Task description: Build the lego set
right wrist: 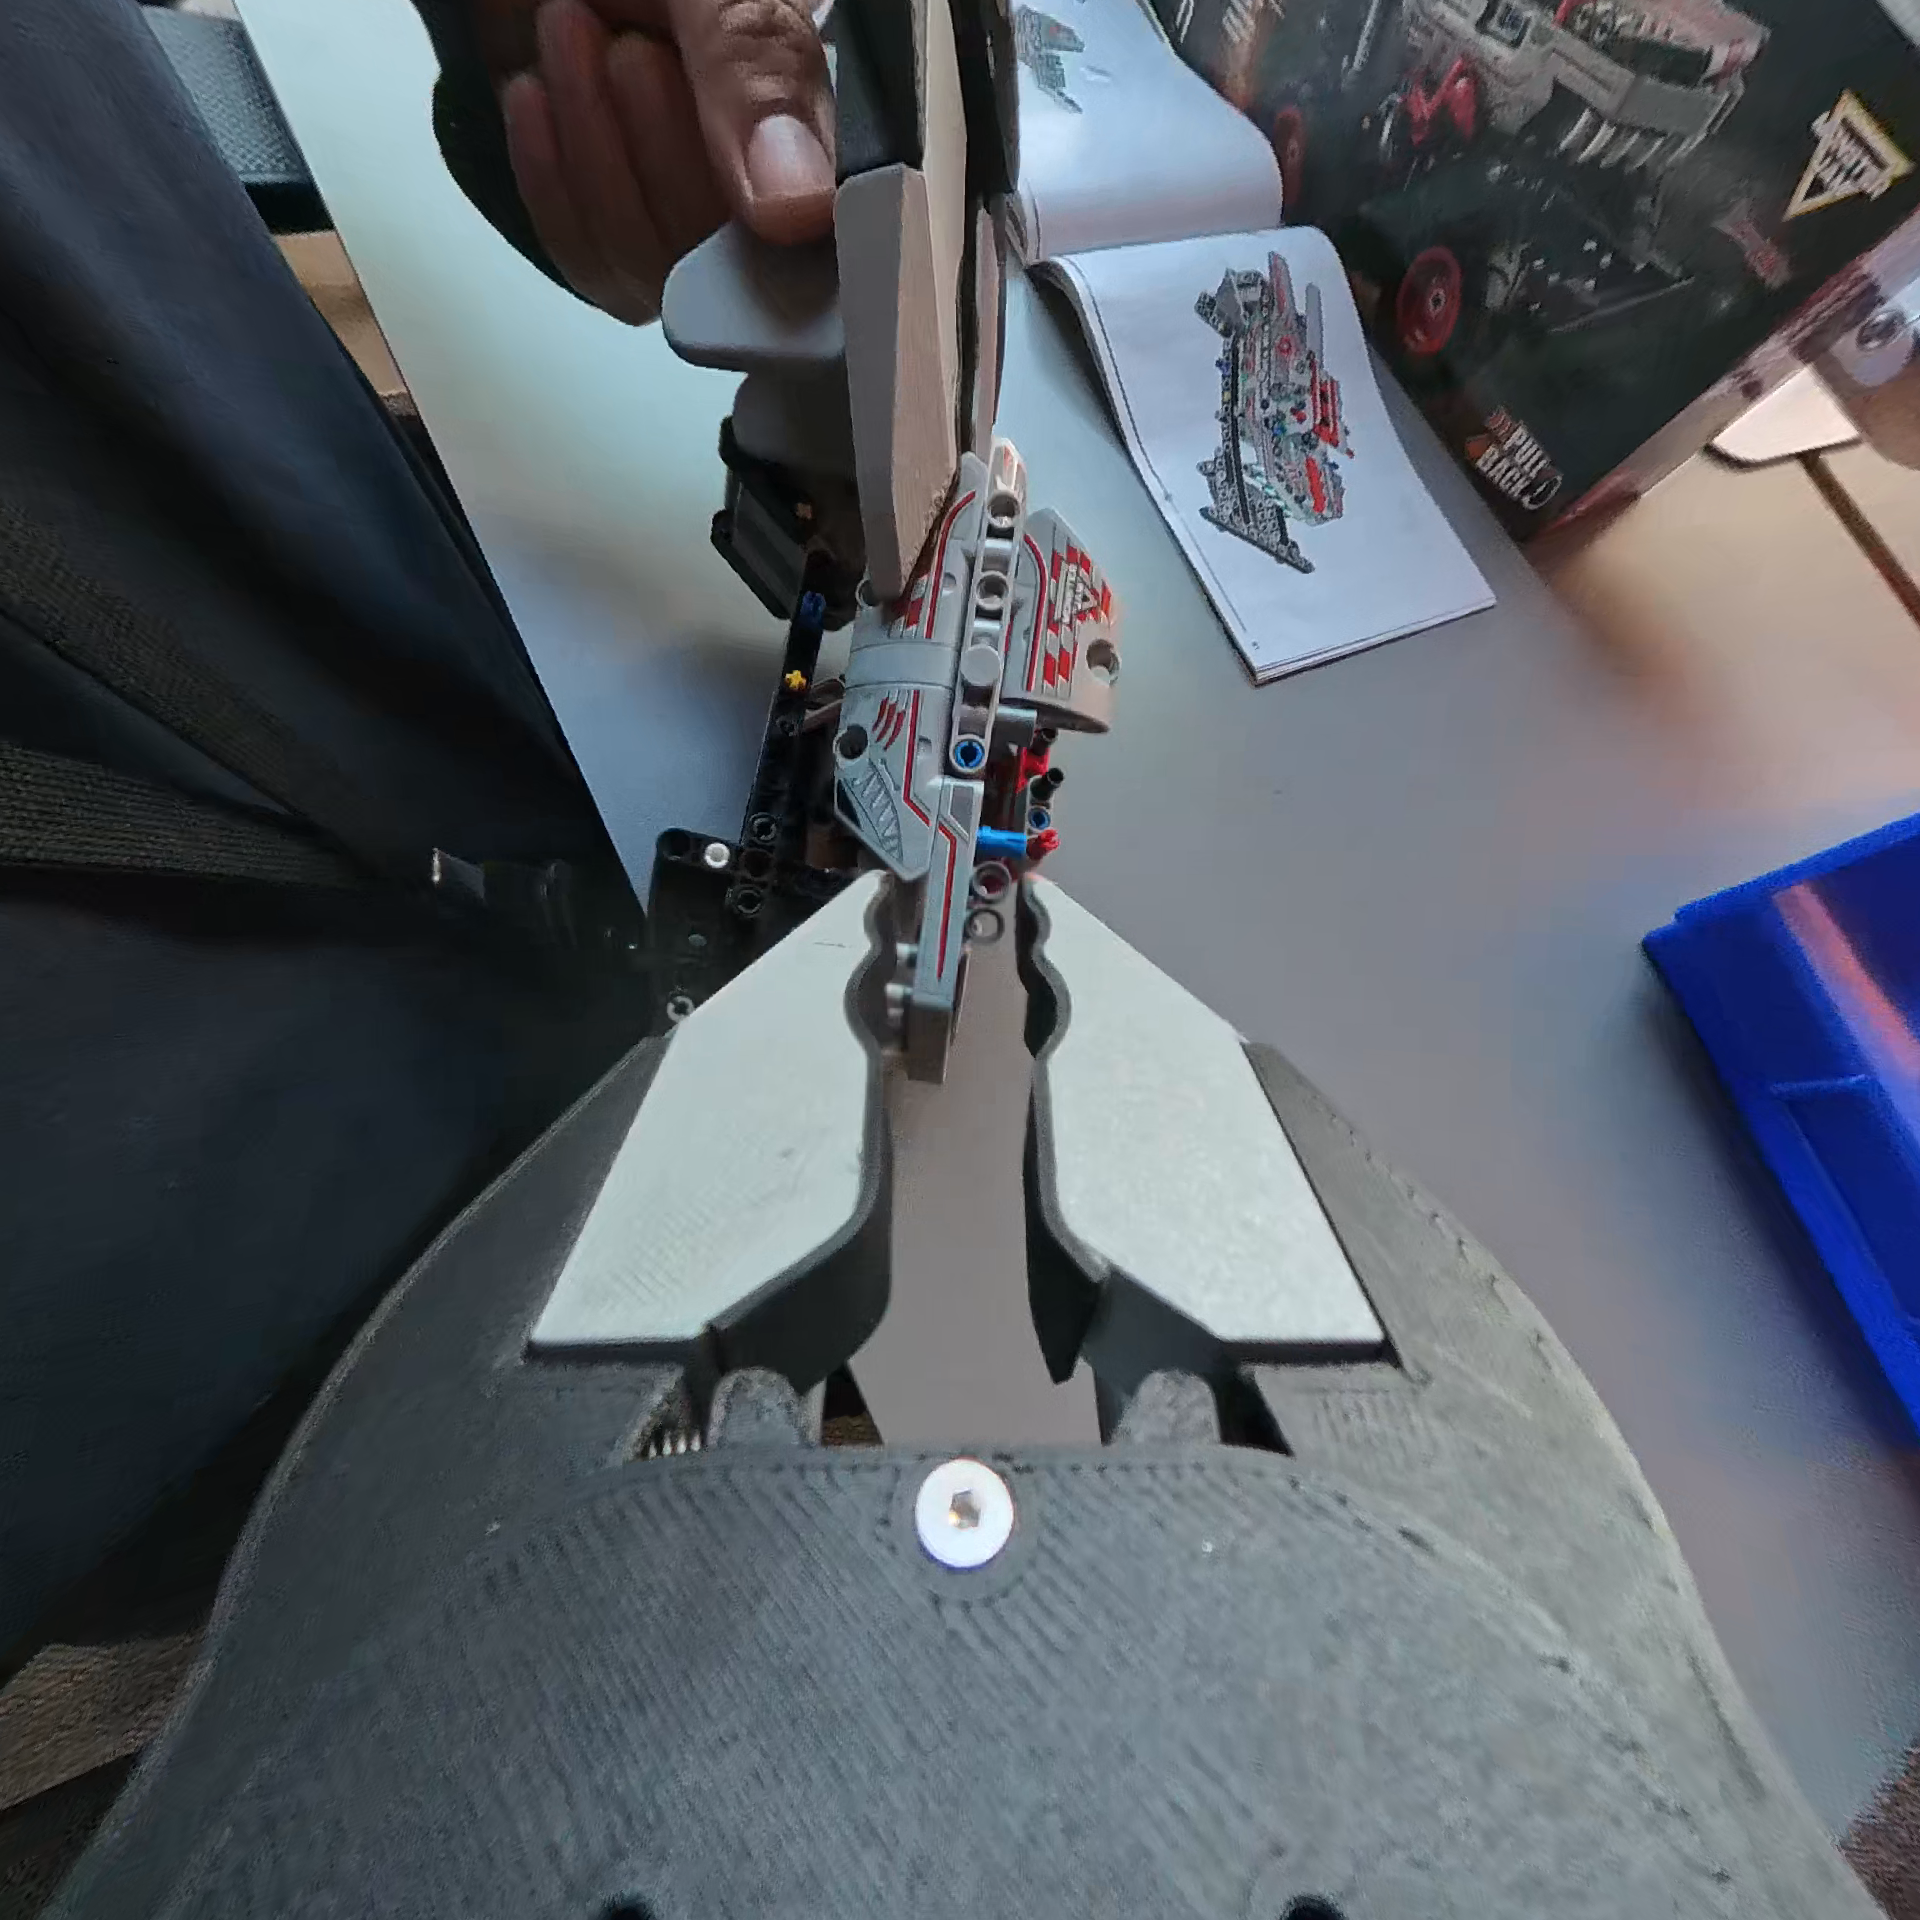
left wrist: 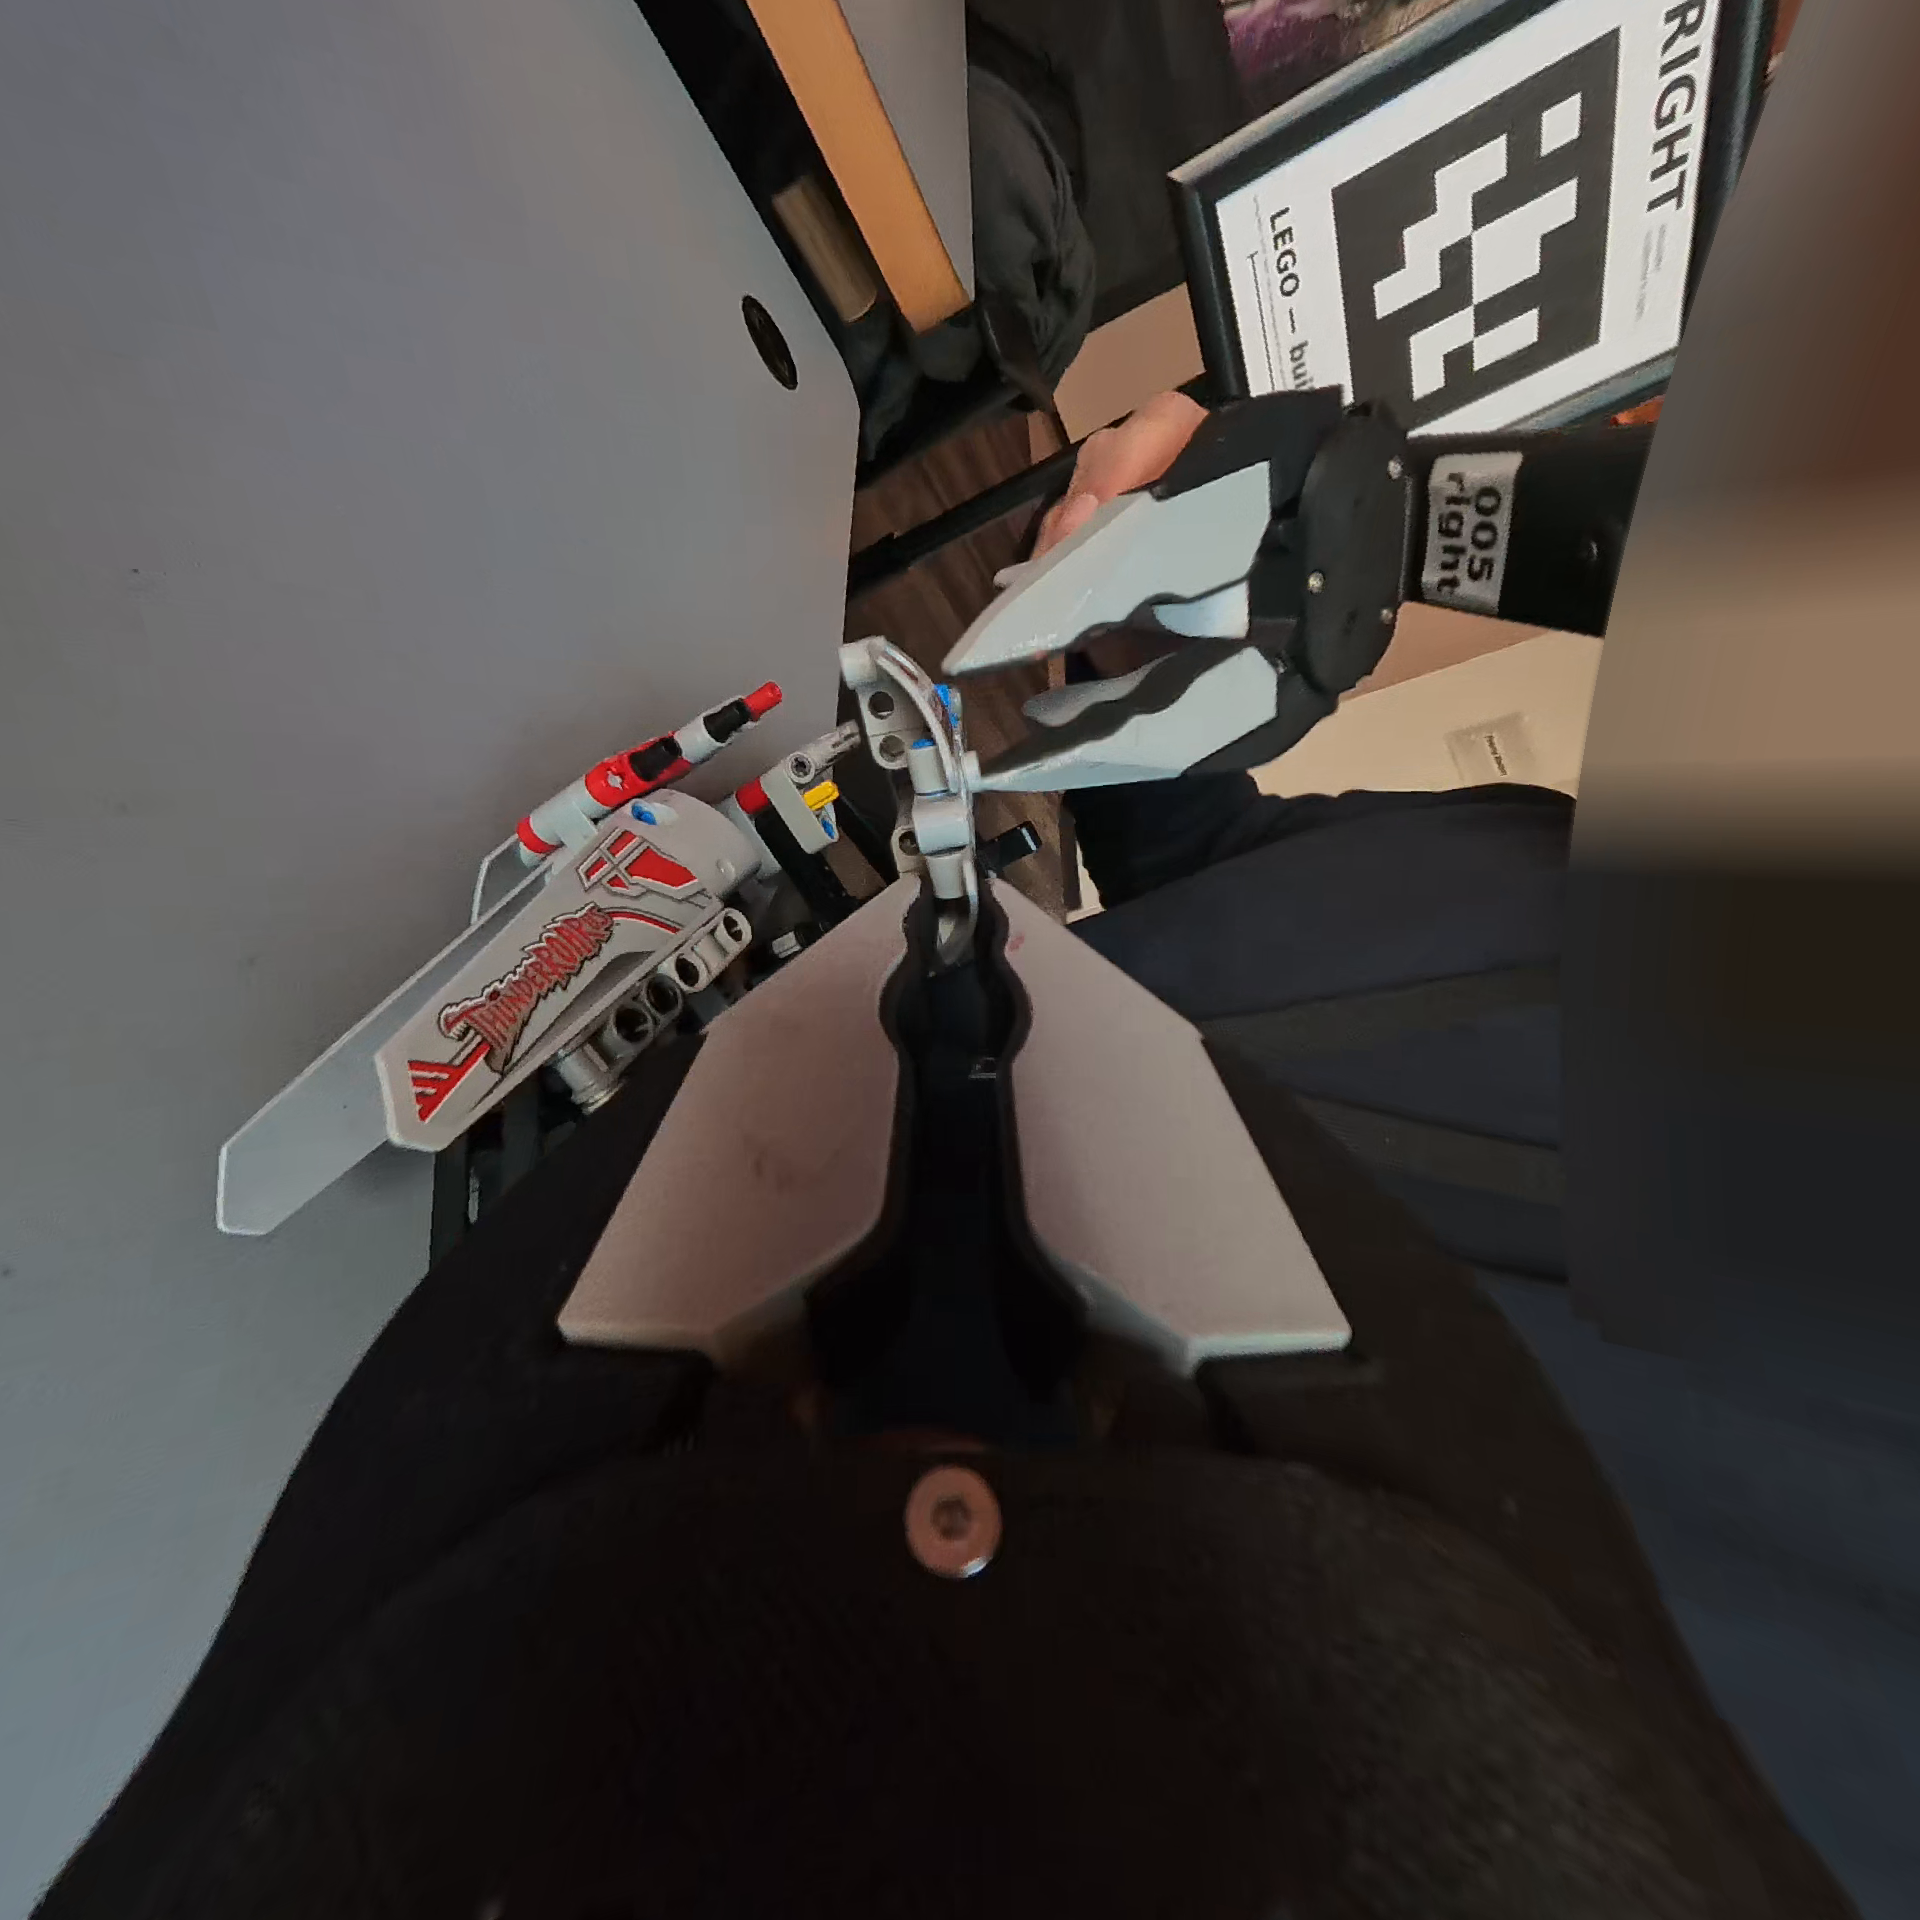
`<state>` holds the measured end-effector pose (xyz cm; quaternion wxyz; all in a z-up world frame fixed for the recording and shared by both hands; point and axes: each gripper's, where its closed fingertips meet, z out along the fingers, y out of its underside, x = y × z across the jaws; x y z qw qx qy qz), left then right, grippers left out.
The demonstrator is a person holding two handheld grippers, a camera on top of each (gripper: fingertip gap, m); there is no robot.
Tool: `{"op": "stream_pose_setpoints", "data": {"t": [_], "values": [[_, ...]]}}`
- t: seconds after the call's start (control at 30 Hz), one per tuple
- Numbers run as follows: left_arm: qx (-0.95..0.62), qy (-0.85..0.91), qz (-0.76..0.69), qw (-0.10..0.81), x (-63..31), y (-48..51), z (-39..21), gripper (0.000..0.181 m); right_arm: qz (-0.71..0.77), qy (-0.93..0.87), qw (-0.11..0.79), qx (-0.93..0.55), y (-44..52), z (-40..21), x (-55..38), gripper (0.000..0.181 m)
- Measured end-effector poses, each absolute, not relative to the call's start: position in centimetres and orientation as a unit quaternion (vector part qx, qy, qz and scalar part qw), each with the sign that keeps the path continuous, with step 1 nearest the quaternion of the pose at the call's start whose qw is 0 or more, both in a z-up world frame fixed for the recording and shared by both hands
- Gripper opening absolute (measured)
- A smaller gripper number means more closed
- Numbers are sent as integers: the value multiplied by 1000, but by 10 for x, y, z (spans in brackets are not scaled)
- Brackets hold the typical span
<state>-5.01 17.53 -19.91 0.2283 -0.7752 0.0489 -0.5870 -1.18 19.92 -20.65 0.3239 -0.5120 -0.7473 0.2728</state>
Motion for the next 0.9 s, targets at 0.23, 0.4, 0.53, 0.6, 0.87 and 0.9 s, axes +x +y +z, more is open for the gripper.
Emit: {"op": "stream_pose_setpoints", "data": {"t": [0.23, 0.4, 0.53, 0.6, 0.87, 0.9], "values": [[-759, 26, -612, 220, -48, 174, -200, 4, 240, -769, 309, -505, 202, -214, -9, 15], [-763, 26, -607, 221, -46, 174, -201, 4, 224, -784, 277, -508, 203, -218, -9, 15], [-762, 26, -606, 226, -47, 174, -199, 4, 217, -783, 276, -513, 205, -216, -11, 14], [-773, 51, -581, 250, -50, 173, -199, 5, 234, -769, 268, -531, 206, -216, -12, 14], [-822, 315, -294, 372, -78, 168, -213, 55, 269, -748, 245, -555, 201, -218, -14, 14], [-813, 345, -277, 378, -75, 165, -214, 51, 269, -747, 244, -557, 202, -219, -15, 14]]}}
